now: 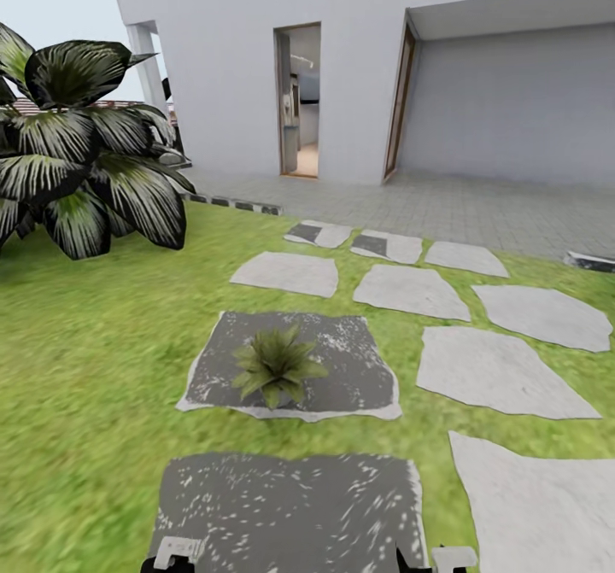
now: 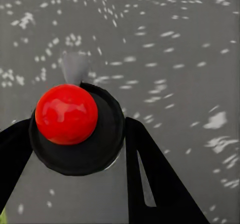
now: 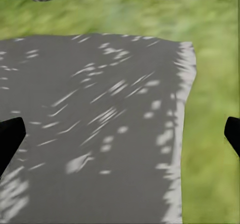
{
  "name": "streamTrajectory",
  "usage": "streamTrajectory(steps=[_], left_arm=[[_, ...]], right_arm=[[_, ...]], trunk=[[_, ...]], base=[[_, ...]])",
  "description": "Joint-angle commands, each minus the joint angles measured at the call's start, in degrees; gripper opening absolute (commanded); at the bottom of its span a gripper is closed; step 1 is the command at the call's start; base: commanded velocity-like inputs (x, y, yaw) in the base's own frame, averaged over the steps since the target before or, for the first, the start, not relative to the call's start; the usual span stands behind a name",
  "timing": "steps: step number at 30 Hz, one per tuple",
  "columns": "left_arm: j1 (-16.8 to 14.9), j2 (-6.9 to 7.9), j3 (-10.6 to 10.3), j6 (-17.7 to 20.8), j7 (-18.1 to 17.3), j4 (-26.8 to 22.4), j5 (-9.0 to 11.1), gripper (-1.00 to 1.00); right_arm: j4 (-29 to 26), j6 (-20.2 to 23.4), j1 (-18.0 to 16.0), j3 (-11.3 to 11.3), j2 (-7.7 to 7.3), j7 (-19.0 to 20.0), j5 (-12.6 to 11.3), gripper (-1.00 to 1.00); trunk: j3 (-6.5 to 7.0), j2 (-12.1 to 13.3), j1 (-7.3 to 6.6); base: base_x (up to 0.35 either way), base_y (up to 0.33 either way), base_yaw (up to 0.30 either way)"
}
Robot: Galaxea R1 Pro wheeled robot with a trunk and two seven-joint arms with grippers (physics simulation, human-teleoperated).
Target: Pick up the pesticide atomizer in the garden and spray insectifuge to fully cover both potted plants in the garden.
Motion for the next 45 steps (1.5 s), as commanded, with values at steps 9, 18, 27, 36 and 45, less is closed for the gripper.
streamTrajectory(steps=[9, 18, 27, 36, 45], left_arm=[[0.06, 1.12, 0.68, -0.20, -0.48, -0.82, -0.44, -1.00], [-0.96, 1.24, -7.41, 0.80, -9.37, -4.70, -11.45, -1.00], [-9.32, 3.13, -8.67, 5.53, -35.39, -4.85, -25.79, -1.00], [-13.82, 2.83, -8.68, 11.20, -43.52, -5.02, -33.44, -1.00], [-13.85, -4.41, -8.71, 18.09, -49.64, -12.44, -43.04, -1.00]], right_arm=[[-0.42, -0.25, -0.07, 0.02, -0.79, 0.58, -0.54, 1.00], [-11.42, 1.64, -0.56, 0.88, -1.75, 0.88, 17.64, 1.00], [-20.83, 11.59, -4.85, 0.85, -1.76, 20.39, 42.74, 1.00], [-23.81, 16.25, -8.86, 1.20, 0.03, 35.89, 43.59, -1.00], [-28.39, 16.54, -9.00, 1.26, 5.82, 45.44, 47.91, -1.00]], trunk=[[-0.05, -0.02, 0.02], [-0.05, -0.02, 0.02], [-0.05, -0.02, 0.02], [-0.05, -0.02, 0.02], [-0.05, -0.02, 0.02]], base=[[0.336, 0.000, 0.000], [0.108, 0.000, 0.000], [0.001, 0.000, 0.000], [0.000, 0.000, 0.000], [0.000, 0.000, 0.000]])
